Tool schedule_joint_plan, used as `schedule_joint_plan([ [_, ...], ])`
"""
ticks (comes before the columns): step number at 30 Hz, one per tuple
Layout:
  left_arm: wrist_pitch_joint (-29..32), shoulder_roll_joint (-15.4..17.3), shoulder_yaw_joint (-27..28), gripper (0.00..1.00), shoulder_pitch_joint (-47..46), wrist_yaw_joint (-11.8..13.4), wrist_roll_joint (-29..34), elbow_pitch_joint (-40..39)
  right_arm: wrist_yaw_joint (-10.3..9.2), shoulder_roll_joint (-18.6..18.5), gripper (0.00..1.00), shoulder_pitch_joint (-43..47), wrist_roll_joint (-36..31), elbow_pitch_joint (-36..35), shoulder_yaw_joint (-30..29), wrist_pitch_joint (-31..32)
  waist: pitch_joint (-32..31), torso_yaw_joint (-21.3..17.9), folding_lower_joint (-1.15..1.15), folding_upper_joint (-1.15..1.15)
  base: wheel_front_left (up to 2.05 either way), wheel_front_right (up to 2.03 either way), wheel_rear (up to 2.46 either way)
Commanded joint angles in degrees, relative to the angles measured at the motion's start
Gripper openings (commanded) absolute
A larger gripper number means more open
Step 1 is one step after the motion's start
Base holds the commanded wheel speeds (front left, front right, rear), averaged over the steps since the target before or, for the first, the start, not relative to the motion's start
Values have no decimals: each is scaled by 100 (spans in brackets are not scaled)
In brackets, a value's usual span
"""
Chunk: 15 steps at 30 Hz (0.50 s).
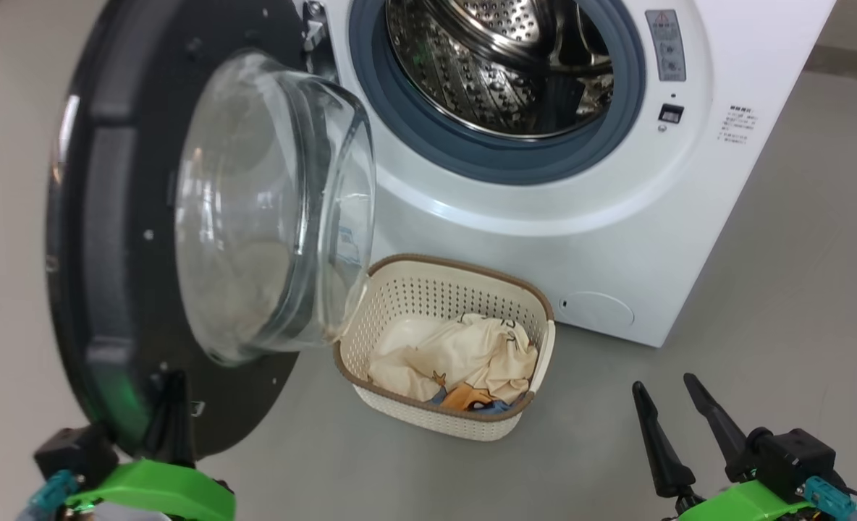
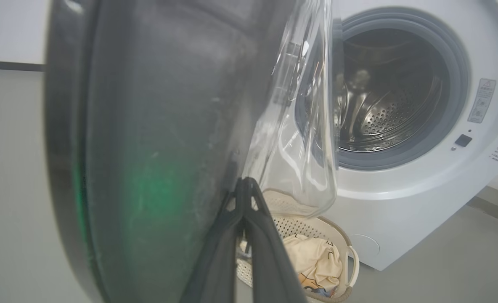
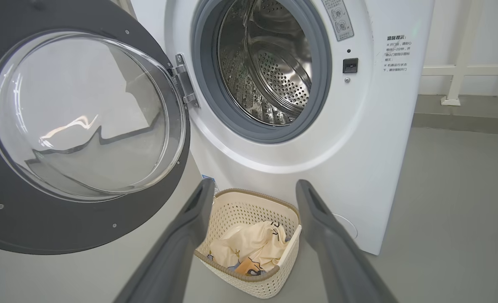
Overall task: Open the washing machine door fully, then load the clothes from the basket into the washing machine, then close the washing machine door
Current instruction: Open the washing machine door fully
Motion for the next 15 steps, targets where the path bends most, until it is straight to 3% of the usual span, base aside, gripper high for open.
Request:
schedule_joint_plan([
  [1, -118, 219, 417, 0, -323, 81, -74, -60, 9, -38, 100, -294, -138, -252, 102, 75, 208, -47, 0, 0, 0, 0, 0],
  [15, -449, 346, 1536, 0, -722, -39, -709, 462, 9, -38, 100, -351, -609, -971, -181, 680, 932, -60, 0, 0, 0, 0, 0],
])
